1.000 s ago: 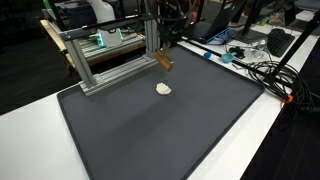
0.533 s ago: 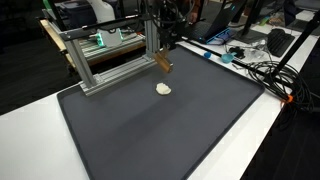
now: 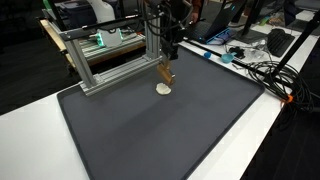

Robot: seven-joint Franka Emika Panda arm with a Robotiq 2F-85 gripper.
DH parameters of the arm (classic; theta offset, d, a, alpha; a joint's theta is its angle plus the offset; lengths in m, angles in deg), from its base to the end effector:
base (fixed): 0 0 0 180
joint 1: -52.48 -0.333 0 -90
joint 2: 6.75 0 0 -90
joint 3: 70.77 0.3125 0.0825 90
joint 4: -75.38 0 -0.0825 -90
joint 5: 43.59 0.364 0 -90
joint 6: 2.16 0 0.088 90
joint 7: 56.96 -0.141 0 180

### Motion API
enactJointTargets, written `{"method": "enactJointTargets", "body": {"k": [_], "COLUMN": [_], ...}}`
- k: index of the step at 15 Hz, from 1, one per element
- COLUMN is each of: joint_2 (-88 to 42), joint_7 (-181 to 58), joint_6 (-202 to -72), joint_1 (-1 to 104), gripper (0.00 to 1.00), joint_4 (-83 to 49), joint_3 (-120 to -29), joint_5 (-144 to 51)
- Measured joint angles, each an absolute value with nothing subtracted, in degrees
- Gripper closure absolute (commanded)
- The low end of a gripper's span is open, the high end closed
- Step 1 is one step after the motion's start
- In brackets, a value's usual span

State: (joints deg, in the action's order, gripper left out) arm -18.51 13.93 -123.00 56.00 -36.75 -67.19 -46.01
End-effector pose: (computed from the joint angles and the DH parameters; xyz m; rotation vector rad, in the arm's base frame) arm 0.5730 -0.0035 0.3424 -2.5280 -1.8431 0.0880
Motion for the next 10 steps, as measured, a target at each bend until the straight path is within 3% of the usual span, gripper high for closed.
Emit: {"method": "enactJointTargets", "body": {"k": [1,2,10], "joint_2": [-18.50,-18.62,-20.53], "joint_7": [12.70,12.45,11.28], "joint_6": [-124.04,-124.22,-129.36], "joint_1": [55.96,55.98,55.88], "gripper": [0.54,0.79,0.79], "joint_4": [-37.44,-37.72,-37.95], "joint_3": [-67.30,-67.32,-67.32], "joint_5": [-46.91,-47.06,-48.44]}}
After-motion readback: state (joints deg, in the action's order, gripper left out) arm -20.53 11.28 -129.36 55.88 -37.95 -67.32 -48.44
